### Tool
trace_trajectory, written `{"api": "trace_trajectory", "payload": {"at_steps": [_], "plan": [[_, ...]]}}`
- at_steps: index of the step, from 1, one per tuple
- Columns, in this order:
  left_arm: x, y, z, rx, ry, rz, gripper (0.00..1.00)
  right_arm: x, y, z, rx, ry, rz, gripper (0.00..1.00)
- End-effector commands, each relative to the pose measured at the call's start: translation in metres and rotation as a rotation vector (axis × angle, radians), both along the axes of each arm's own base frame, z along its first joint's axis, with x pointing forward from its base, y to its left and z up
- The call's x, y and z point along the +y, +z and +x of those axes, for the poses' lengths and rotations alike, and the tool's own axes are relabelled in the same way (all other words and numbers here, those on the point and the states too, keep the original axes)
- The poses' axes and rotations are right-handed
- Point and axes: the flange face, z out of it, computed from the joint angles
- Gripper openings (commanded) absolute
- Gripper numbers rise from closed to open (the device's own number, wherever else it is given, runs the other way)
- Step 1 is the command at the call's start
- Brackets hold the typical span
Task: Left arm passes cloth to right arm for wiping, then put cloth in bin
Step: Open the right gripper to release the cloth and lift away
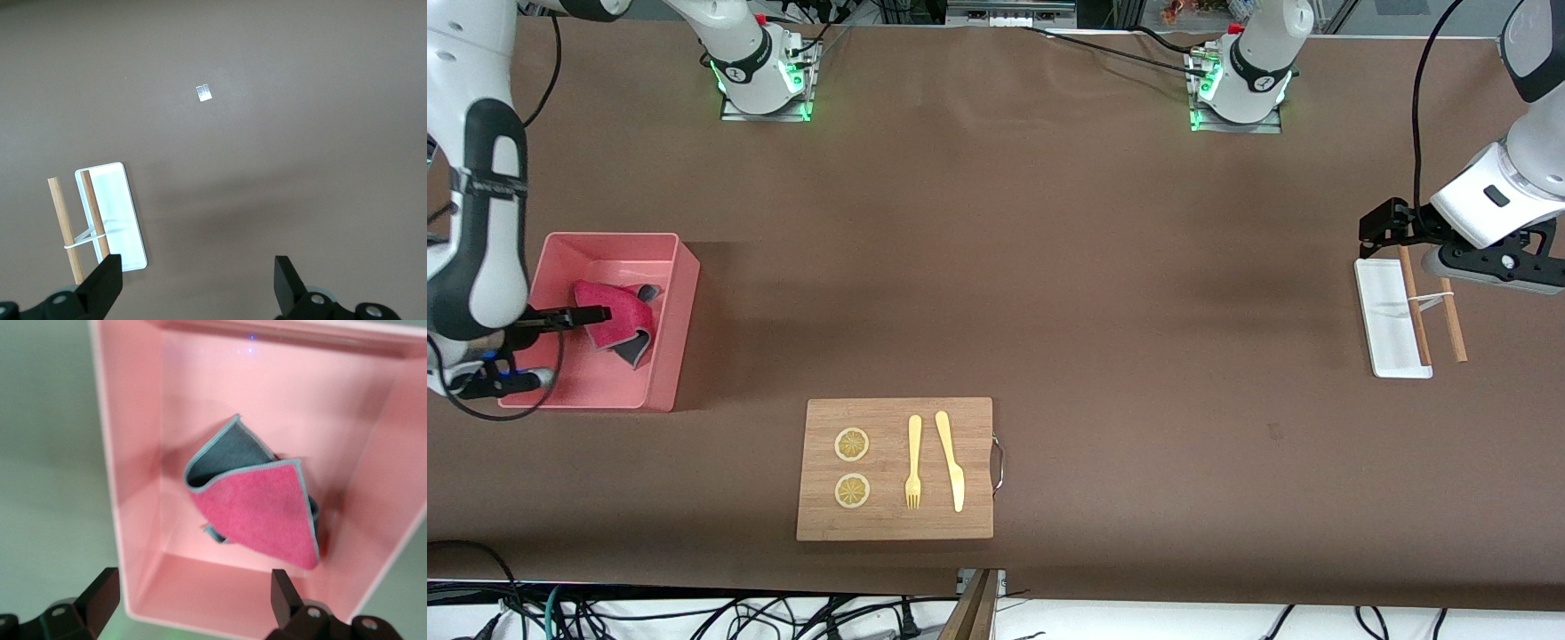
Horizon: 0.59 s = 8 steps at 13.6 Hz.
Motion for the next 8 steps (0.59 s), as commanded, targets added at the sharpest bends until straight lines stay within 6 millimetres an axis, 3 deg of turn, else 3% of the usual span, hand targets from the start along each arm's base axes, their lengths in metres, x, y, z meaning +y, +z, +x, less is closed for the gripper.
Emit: {"api": "trace_trajectory", "payload": {"at_steps": [1,3,5,8], "plan": [[0.001,0.007,-0.002,0.003,0.004,-0.01,1.0,0.005,0.052,-0.013,-0.034,-0.034,0.021,1.0],[0.004,0.007,-0.001,0.002,0.01,-0.015,1.0,0.012,0.09,-0.022,-0.059,-0.047,0.03,1.0],[0.005,0.007,-0.002,0.003,0.01,-0.015,1.0,0.036,0.13,-0.029,-0.104,-0.008,0.004,1.0],[0.005,0.007,-0.001,0.002,0.01,-0.013,1.0,0.066,0.168,-0.039,-0.149,-0.085,-0.025,1.0]]}}
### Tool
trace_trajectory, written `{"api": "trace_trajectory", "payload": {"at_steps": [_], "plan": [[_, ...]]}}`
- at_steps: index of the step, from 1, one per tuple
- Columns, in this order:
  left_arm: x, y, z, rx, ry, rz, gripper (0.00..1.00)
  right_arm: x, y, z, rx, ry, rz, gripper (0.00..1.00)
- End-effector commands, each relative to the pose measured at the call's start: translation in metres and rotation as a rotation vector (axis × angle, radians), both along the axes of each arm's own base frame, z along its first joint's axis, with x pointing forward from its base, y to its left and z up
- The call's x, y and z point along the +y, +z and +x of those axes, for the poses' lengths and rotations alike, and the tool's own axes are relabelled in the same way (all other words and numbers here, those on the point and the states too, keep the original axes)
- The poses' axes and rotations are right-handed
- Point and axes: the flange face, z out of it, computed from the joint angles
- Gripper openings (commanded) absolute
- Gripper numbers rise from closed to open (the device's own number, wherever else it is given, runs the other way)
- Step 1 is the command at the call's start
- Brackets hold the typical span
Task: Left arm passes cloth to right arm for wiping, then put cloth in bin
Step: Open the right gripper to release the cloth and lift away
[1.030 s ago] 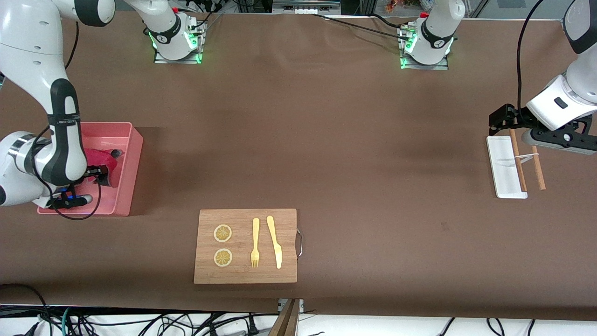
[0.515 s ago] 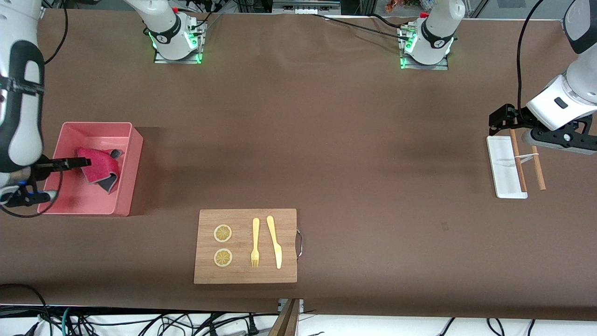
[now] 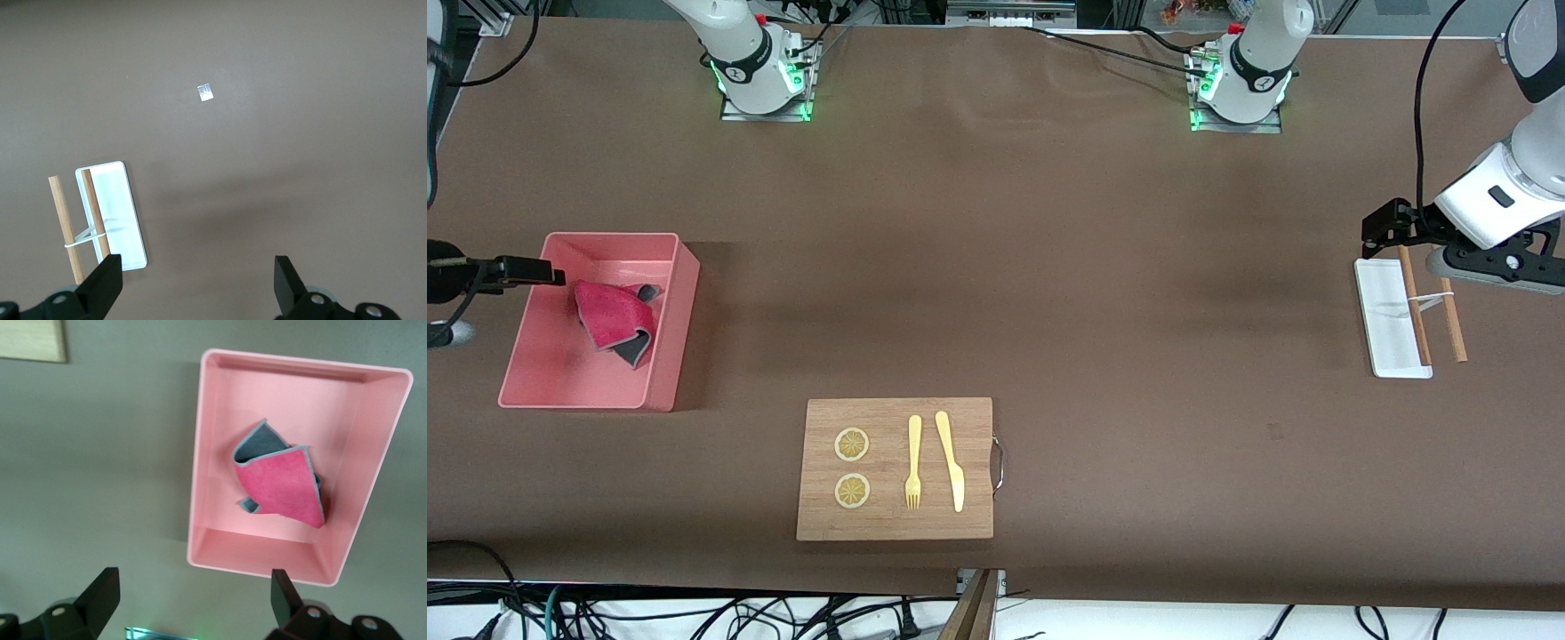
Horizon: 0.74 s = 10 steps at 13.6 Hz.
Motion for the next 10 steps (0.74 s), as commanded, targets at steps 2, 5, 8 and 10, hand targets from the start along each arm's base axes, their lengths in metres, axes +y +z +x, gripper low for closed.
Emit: {"api": "trace_trajectory", "payload": {"at_steps": [2,5,8,10], "plan": [[0.001,0.007,-0.002,0.003,0.001,-0.01,1.0,0.033,0.043,-0.022,-0.046,-0.042,-0.009,1.0],[0.001,0.007,-0.001,0.001,0.001,-0.012,1.0,0.06,0.07,-0.035,-0.079,-0.026,-0.08,1.0],[0.001,0.007,-0.001,0.001,0.001,-0.01,1.0,0.067,0.077,-0.046,-0.096,-0.01,-0.078,1.0],[0.003,0.007,-0.001,0.001,0.004,-0.01,1.0,0.058,0.116,-0.064,-0.169,-0.037,-0.081,1.0]]}}
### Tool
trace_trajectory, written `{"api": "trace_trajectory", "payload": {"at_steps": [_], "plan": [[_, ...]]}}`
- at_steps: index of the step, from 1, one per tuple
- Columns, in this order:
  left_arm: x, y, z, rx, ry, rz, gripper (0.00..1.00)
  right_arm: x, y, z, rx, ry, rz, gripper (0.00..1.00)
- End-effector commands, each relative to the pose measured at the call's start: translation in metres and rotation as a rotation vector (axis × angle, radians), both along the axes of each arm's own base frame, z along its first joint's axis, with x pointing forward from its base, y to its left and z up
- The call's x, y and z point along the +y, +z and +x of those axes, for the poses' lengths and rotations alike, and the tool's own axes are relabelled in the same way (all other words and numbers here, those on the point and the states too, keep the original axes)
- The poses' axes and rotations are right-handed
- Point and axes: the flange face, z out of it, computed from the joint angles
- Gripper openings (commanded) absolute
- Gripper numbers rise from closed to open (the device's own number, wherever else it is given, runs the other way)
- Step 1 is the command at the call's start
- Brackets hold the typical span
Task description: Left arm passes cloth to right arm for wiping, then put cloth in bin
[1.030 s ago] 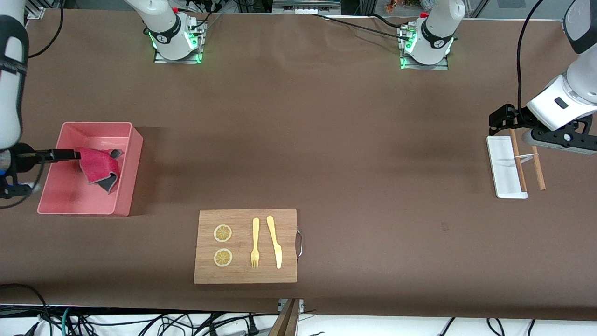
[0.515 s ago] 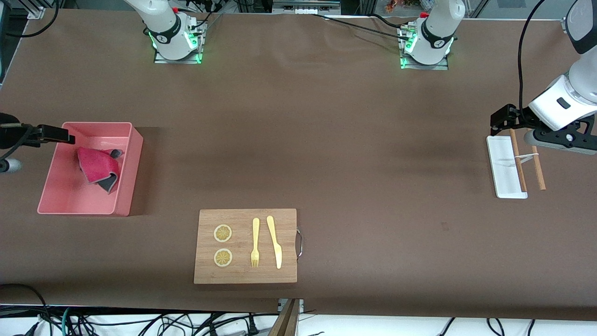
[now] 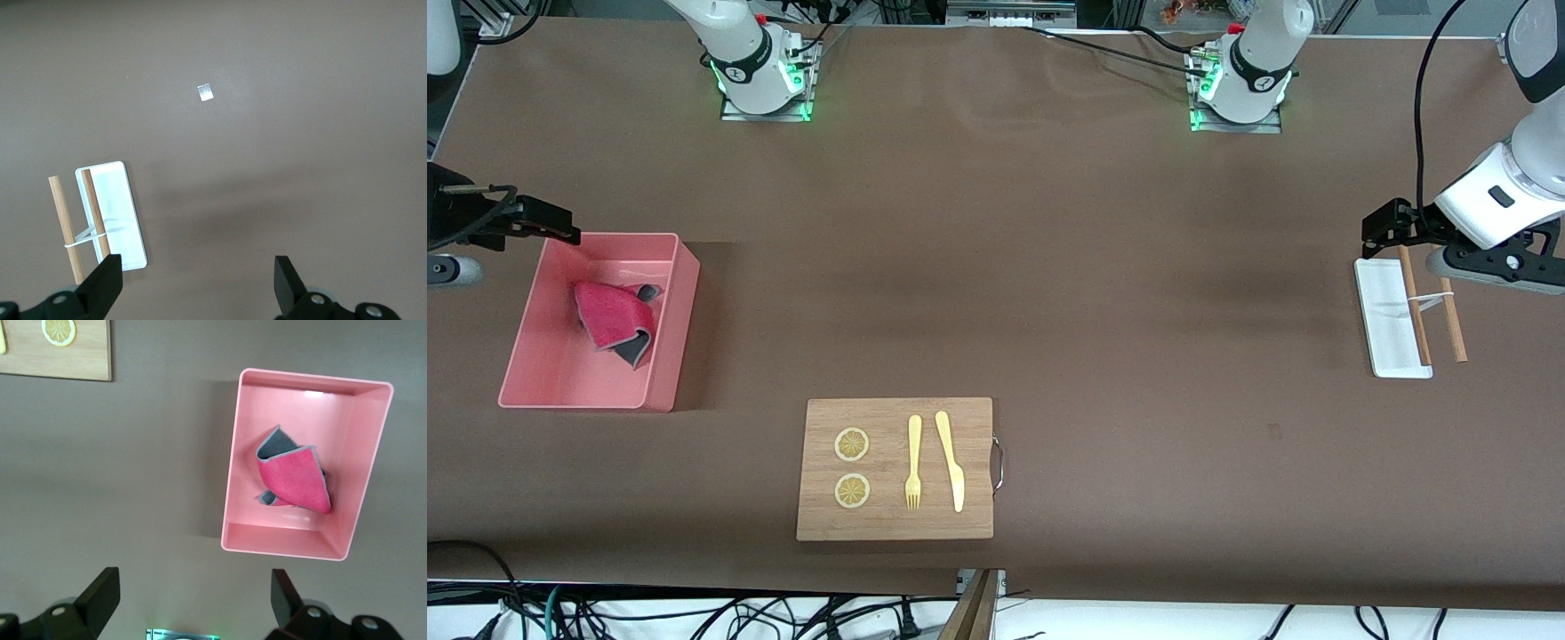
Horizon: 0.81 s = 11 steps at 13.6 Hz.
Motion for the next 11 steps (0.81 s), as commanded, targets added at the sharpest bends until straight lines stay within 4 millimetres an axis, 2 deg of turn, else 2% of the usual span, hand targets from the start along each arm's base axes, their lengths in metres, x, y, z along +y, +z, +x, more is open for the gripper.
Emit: {"api": "trace_trajectory", "payload": {"at_steps": [1,4,5,6,7,8,11], "plan": [[0.003,0.007,-0.001,0.001,0.003,-0.01,1.0,-0.011,0.041,-0.033,-0.073,-0.034,-0.006,1.0],[0.01,0.003,0.0,0.007,0.013,-0.013,1.0,-0.016,0.046,-0.051,-0.072,-0.061,-0.011,1.0],[0.011,0.001,0.001,0.011,0.013,-0.014,1.0,-0.013,0.046,-0.05,-0.07,-0.11,-0.016,1.0],[0.015,-0.002,0.003,0.017,0.019,-0.014,1.0,0.0,0.047,-0.049,-0.072,-0.166,-0.019,1.0],[0.015,0.002,0.005,0.008,0.019,-0.014,1.0,0.01,0.047,-0.049,-0.071,-0.203,-0.025,1.0],[0.016,0.001,0.007,0.011,0.019,-0.015,1.0,0.015,0.047,-0.049,-0.07,-0.202,-0.026,1.0],[0.016,0.002,0.008,0.009,0.018,-0.014,1.0,0.012,0.042,-0.042,-0.047,-0.197,-0.029,1.0]]}}
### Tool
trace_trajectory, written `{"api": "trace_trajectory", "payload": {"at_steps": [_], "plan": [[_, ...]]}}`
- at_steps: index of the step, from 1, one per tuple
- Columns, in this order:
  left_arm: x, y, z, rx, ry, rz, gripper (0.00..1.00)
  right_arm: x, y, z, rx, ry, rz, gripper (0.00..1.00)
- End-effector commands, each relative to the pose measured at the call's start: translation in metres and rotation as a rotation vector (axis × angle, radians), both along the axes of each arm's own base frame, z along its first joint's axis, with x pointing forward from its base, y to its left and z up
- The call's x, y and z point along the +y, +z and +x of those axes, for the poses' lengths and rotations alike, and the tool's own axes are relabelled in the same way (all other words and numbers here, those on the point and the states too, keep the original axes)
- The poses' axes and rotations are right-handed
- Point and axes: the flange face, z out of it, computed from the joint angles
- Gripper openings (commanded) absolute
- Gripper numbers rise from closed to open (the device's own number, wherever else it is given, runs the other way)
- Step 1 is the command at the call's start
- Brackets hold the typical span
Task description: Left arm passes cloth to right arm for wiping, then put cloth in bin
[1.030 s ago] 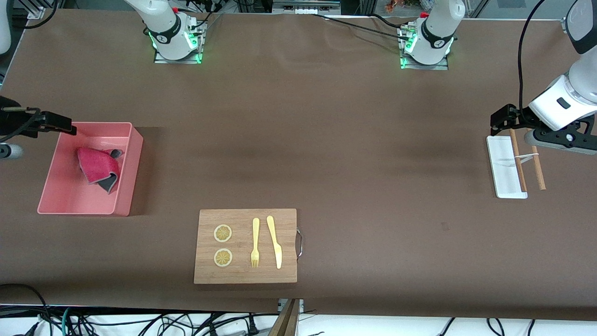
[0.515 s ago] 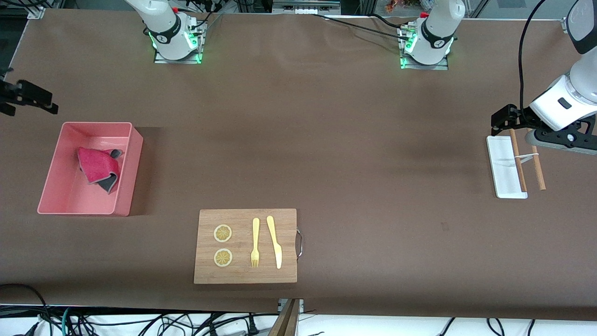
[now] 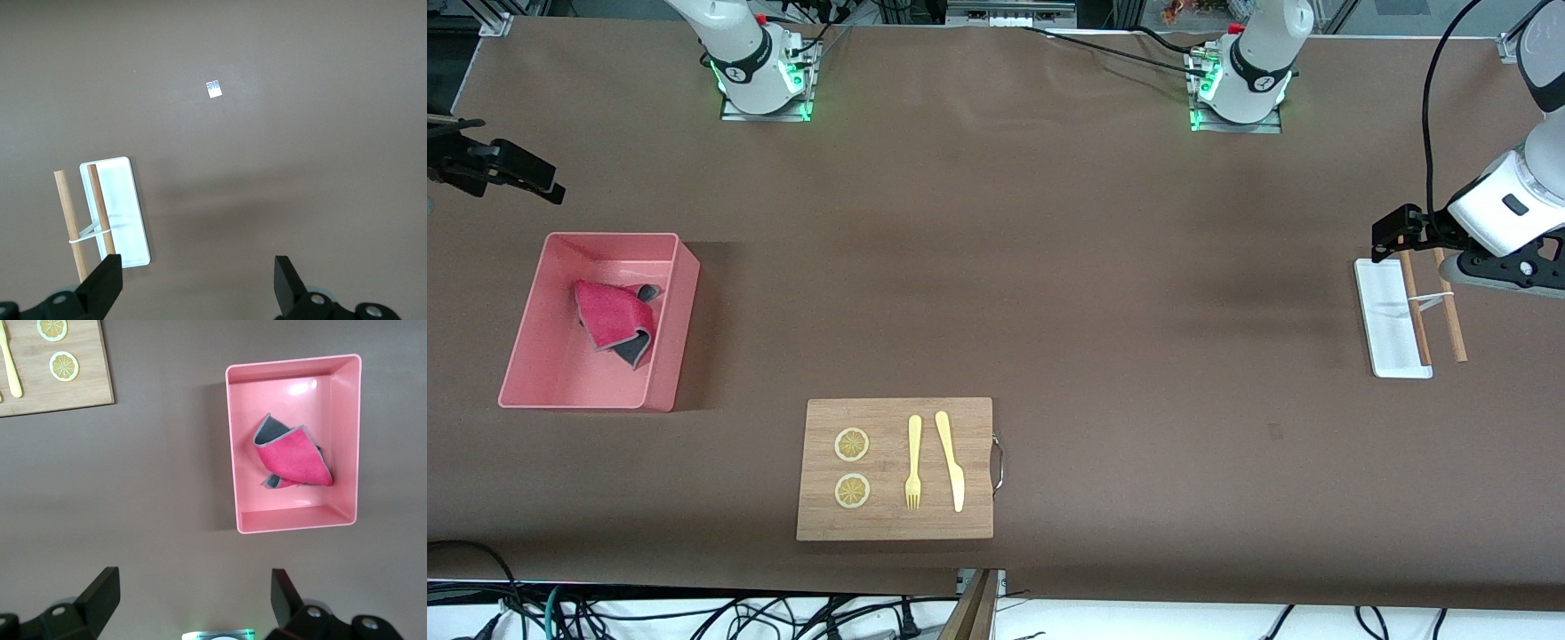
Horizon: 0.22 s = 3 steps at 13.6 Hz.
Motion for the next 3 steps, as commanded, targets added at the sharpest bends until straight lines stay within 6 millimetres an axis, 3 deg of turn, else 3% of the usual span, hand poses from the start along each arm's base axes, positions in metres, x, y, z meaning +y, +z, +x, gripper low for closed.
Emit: {"api": "trace_trajectory", "payload": {"at_steps": [1,3], "plan": [[0.002,0.005,0.0039,0.01,-0.008,-0.013,1.0,-0.0064,0.0024,0.0037,0.023,-0.013,-0.013,1.0],[0.0039,0.0054,0.0037,0.012,-0.005,-0.014,1.0,-0.0057,0.0012,0.0068,0.026,-0.012,-0.012,1.0]]}}
